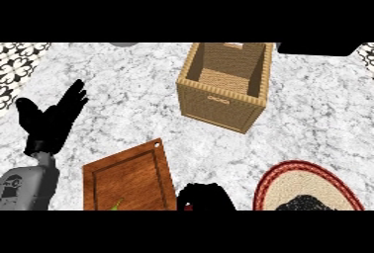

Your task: Pick the tomato from the placemat and place it in the basket

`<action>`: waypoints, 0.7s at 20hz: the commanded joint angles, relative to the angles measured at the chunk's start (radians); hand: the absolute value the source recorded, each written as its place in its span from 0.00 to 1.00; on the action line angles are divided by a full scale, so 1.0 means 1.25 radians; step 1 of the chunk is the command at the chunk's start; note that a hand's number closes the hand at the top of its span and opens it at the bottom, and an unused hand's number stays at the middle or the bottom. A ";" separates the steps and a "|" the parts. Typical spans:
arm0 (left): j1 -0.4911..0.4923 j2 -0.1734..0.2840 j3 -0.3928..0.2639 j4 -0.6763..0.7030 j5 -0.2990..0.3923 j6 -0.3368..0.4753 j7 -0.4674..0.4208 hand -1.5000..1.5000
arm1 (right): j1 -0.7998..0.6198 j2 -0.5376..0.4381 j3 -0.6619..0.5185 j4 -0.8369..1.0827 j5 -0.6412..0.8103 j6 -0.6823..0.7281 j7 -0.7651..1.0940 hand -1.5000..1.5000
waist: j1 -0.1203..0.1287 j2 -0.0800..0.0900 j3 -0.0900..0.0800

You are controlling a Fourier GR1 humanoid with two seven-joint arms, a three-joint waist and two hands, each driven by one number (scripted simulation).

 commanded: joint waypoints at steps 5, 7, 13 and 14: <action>0.007 0.012 0.009 0.020 -0.011 0.006 0.003 0.50 | -0.092 0.003 0.219 -0.109 0.025 -0.285 0.195 1.00 | -0.023 -0.012 -0.006; 0.003 0.011 0.012 0.023 -0.012 0.010 -0.005 0.50 | -0.129 0.002 0.217 -0.101 0.036 -0.334 0.247 1.00 | -0.030 -0.010 -0.006; 0.004 -0.002 0.007 0.015 -0.011 0.019 0.002 0.50 | -0.232 0.000 0.198 -0.106 0.097 -0.366 0.386 1.00 | -0.030 -0.013 -0.008; 0.005 0.007 0.012 0.016 -0.008 0.012 0.003 0.50 | -0.256 0.000 0.196 -0.103 0.115 -0.358 0.417 1.00 | -0.028 -0.013 -0.009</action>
